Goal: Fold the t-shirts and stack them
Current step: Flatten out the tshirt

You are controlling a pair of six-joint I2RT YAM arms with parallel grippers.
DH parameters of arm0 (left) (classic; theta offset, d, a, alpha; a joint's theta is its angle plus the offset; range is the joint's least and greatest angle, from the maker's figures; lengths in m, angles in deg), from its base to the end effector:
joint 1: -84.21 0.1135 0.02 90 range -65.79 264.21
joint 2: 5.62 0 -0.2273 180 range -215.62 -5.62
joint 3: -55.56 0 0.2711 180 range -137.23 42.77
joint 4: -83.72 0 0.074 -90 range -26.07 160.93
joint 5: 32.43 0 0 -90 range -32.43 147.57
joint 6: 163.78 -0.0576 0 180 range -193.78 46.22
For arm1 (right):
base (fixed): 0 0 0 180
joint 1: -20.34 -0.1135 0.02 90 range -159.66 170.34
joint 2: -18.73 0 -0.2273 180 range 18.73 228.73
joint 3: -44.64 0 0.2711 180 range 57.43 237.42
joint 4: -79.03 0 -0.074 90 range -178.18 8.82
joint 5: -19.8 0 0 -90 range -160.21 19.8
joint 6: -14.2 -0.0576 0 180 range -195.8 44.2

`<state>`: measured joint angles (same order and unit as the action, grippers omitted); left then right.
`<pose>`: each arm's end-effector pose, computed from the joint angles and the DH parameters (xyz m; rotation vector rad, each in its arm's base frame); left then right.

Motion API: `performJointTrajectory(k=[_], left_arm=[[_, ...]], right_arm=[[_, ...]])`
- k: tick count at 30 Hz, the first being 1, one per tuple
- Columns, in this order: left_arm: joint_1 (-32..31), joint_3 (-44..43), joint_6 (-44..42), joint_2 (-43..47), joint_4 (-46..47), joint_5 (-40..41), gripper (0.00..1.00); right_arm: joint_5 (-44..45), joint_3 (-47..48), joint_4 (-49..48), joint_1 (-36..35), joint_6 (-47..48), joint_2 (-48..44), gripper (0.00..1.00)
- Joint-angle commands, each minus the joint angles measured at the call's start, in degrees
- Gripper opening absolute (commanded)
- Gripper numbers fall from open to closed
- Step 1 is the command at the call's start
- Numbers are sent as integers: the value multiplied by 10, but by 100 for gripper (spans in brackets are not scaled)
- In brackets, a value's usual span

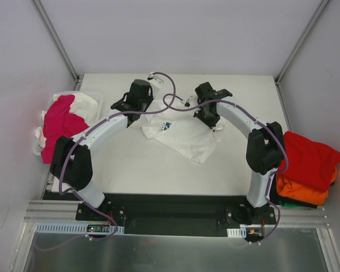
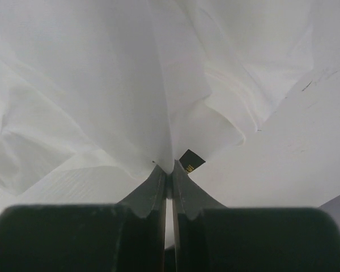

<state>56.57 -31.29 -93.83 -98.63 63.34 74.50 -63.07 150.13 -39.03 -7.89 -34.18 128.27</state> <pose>0.3772 -0.1786 0.2537 0.6436 1.9138 0.2163 0.3733 0.1923 0.1888 -1.5334 2.2593 -0.2366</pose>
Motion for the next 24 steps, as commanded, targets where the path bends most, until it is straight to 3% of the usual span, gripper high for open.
performJointTrajectory(k=[1,10,14,18,19,23,24], left_arm=[[5,6,9,13,15,-8,0],[5,16,2,20,16,-2,0],[5,16,-1,17,16,-1,0],[5,16,2,12,17,-1,0],[5,17,2,11,17,-1,0],[4,18,5,9,17,-2,0],[4,18,6,10,17,-2,0]], right_arm=[[8,-23,10,0,-2,-1,8],[-35,-58,-37,-2,-13,38,28],[-37,-59,-48,-2,-14,48,27],[-38,-58,-48,-2,-14,47,6],[-38,-58,-48,-2,-15,47,5],[-38,-54,-45,-2,-14,44,14],[-39,-54,-45,-2,-14,44,22]])
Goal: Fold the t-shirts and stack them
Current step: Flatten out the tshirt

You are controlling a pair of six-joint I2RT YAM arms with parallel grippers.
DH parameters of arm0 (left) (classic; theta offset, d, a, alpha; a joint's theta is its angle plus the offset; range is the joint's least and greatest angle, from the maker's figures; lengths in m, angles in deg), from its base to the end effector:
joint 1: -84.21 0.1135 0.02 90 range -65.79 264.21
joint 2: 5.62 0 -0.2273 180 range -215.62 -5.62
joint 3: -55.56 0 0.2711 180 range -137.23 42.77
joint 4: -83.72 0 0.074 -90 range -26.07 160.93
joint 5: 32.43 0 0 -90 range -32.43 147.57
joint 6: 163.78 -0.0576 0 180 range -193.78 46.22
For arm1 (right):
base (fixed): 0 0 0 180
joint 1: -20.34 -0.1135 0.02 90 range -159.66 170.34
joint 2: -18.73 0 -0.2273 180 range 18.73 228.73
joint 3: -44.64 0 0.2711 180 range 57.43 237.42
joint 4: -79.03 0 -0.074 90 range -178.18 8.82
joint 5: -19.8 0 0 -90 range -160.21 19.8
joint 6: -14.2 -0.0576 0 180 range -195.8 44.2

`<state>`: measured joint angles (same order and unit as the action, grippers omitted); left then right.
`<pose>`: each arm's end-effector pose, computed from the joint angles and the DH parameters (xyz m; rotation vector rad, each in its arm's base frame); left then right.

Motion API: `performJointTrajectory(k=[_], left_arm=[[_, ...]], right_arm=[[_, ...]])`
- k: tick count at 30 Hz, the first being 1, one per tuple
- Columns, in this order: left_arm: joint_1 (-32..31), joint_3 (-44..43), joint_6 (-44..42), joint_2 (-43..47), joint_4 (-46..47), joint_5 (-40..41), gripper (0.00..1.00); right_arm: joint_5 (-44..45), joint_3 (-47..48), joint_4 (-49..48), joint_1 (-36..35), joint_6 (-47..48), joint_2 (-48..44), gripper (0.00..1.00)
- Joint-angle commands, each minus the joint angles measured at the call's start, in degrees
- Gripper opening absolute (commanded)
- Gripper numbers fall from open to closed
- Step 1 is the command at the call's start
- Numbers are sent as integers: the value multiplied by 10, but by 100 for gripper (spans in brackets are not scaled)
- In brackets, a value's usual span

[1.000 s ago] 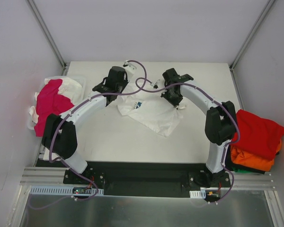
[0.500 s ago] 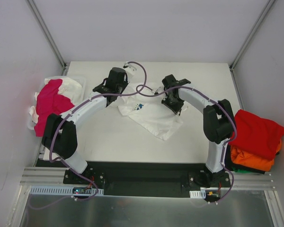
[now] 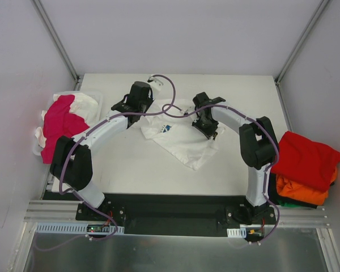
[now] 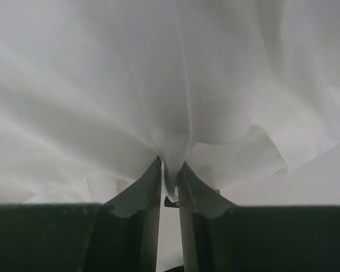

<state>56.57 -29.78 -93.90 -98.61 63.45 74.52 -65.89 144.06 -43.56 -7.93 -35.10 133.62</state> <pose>0.3751 -0.1775 0.2440 0.6567 1.9340 0.2222 0.3681 0.1930 0.1218 -1.5996 2.3573 -0.1530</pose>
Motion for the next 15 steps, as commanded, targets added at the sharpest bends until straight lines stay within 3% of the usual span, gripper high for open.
performJointTrajectory(k=[1,3,6,7,11,15], left_arm=[[4,5,6,10,17,-3,0],[5,6,5,11,17,-3,0],[4,8,4,13,17,-1,0],[5,9,4,12,18,-1,0],[5,12,6,15,18,-2,0],[5,14,8,15,18,-3,0]], right_arm=[[-10,6,1,-1,-5,-12,26],[-8,7,2,-1,-4,-12,36],[-5,9,2,-2,-5,-14,40],[-5,10,3,-2,-5,-14,37],[-5,14,6,-3,-6,-12,3],[-3,14,7,-3,-6,-12,1]])
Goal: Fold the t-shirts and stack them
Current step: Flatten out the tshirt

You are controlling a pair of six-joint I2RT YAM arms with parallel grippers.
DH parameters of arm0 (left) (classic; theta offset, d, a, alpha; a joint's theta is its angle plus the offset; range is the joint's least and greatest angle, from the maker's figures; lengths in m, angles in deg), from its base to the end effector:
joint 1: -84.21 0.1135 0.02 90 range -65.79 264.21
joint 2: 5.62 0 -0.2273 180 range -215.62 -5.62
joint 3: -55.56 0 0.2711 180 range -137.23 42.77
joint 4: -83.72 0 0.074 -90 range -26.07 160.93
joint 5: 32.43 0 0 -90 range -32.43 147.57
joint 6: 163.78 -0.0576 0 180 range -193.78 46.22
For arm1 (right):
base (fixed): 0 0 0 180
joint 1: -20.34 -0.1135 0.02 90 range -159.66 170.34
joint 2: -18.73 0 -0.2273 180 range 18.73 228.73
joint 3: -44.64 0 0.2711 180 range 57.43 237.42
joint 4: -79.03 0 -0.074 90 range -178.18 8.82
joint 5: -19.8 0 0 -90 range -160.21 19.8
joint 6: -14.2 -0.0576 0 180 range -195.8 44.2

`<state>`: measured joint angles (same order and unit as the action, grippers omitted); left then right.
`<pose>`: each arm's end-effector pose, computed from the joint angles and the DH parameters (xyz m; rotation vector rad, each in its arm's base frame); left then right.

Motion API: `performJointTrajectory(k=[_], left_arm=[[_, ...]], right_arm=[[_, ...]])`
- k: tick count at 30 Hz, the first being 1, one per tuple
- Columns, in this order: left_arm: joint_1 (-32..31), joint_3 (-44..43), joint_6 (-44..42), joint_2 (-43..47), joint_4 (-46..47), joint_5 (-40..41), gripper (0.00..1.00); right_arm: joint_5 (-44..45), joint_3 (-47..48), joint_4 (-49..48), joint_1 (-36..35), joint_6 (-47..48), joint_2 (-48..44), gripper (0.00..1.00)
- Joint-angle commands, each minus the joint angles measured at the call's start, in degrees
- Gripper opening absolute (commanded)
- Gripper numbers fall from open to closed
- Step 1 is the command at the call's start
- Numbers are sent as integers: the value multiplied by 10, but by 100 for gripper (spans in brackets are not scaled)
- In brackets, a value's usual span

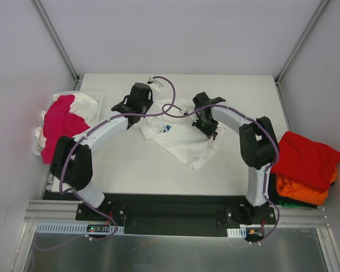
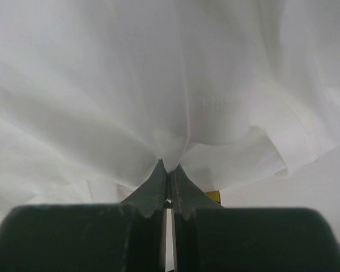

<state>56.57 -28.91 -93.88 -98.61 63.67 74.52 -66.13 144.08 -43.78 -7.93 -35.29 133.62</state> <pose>0.3740 -0.1769 0.2386 0.6621 1.9437 0.2242 0.3685 0.1935 0.1220 -1.5938 2.3558 -0.1468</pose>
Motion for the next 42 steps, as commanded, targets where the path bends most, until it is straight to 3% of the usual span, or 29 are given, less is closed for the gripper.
performJointTrajectory(k=[1,32,42], left_arm=[[4,6,8,15,16,-3,0],[4,-1,10,-9,17,2,0],[12,-78,-34,4,28,41,0]], right_arm=[[1,14,10,-2,-4,-12,1],[158,97,68,-8,13,-99,1],[262,169,68,3,41,-170,1]])
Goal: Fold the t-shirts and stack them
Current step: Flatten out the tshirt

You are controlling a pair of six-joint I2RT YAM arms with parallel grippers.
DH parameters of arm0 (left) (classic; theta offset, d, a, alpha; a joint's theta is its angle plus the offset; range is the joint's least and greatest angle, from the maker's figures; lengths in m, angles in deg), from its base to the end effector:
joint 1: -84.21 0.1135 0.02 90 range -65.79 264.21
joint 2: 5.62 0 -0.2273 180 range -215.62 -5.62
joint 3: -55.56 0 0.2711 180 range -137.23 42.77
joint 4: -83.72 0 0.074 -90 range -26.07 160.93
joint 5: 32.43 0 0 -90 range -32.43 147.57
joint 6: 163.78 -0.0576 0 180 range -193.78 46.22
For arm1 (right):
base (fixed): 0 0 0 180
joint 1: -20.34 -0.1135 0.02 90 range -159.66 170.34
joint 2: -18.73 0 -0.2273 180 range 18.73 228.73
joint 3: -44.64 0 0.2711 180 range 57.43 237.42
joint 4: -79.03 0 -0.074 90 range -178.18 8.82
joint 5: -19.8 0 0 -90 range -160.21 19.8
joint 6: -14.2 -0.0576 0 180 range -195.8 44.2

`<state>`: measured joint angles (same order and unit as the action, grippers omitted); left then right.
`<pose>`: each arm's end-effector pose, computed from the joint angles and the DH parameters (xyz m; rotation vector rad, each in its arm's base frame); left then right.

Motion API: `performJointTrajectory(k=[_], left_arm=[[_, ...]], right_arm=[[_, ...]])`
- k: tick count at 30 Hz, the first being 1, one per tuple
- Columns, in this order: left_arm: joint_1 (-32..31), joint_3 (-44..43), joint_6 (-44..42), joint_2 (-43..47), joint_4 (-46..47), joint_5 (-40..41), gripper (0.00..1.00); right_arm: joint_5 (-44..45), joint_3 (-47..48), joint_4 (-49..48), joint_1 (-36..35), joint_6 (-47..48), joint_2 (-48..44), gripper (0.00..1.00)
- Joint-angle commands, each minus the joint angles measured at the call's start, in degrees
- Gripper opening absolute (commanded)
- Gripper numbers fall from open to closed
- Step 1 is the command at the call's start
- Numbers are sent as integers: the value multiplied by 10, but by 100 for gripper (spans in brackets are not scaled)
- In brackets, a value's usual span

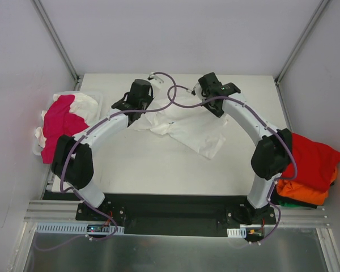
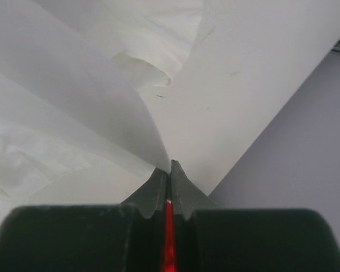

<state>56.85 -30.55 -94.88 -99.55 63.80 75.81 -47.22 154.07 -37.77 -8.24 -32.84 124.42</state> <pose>0.3796 -0.1761 0.2435 0.6533 1.9309 0.2583 0.3765 0.1795 0.2406 -1.4017 2.1923 -0.6127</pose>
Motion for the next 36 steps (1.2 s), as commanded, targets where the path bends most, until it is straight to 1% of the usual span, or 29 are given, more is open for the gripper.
performJointTrajectory(k=[1,4,8,13,21,25,30,33,36], left_arm=[[10,-70,-27,24,26,27,0],[9,-106,-41,41,26,33,0],[9,-143,-75,59,25,53,0],[9,-160,-95,94,25,67,0],[9,-202,-124,136,24,94,0],[9,-220,-120,147,23,97,0],[7,-220,-98,182,23,77,0],[3,-229,-89,201,23,63,0],[2,-251,-90,206,23,64,0]], right_arm=[[84,78,9,6,20,-85,1],[96,116,25,5,19,-104,1],[118,136,24,3,20,-135,1],[141,143,0,-2,30,-195,1],[188,225,-19,-2,72,-230,1],[202,209,-90,-2,98,-261,1],[186,180,-152,-8,104,-304,1],[184,200,-168,-14,114,-310,1],[191,242,-175,-15,132,-299,1]])
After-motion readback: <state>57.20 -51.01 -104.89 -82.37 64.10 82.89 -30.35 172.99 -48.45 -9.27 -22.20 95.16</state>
